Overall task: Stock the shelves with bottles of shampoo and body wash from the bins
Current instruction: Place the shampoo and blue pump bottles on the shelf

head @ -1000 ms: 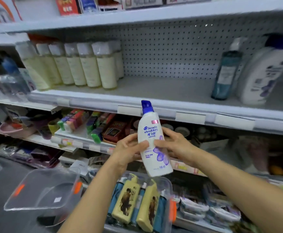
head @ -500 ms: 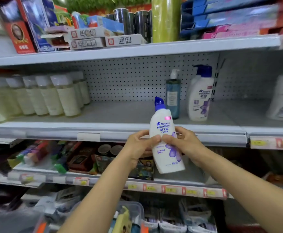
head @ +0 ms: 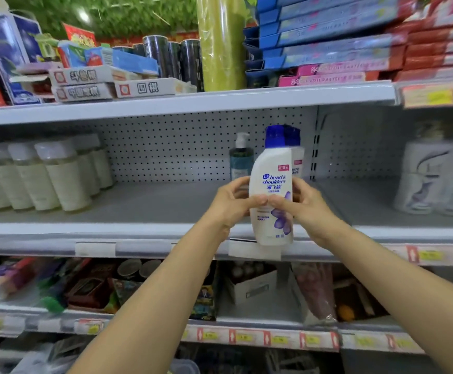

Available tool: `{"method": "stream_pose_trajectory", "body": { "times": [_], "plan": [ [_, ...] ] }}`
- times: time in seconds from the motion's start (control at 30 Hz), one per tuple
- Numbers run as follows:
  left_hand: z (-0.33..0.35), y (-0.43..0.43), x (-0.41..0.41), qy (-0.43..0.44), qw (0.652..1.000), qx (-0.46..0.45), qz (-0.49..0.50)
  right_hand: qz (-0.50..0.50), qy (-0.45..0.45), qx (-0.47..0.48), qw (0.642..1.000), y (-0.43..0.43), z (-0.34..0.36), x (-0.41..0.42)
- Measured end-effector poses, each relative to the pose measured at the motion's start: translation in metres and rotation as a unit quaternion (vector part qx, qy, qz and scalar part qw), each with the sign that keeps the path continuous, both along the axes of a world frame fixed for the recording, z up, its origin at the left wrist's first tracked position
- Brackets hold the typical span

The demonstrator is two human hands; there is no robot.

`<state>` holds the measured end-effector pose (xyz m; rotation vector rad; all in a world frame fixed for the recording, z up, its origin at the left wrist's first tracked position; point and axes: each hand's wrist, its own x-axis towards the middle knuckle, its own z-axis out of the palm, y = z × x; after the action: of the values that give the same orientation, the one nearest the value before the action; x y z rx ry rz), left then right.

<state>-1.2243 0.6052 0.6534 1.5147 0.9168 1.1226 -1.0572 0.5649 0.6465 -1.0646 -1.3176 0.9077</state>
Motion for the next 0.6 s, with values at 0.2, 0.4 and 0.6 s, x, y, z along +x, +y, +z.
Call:
{"method": "stream_pose_trajectory", "body": {
  "times": [0.2, 0.4, 0.6],
  "plan": [
    [-0.003, 0.022, 0.020, 0.046, 0.997, 0.056, 0.015, -0.012, 0.005, 0.002, 1.000, 0.023, -0.004, 0.015],
    [-0.013, 0.039, 0.029, 0.026, 0.998, 0.041, 0.031, -0.027, 0.001, -0.025, 0.999, 0.040, -0.010, 0.020],
    [-0.016, 0.046, 0.036, 0.011, 1.000, 0.022, 0.011, -0.032, -0.001, -0.017, 0.999, 0.046, -0.010, 0.025]
  ]
}}
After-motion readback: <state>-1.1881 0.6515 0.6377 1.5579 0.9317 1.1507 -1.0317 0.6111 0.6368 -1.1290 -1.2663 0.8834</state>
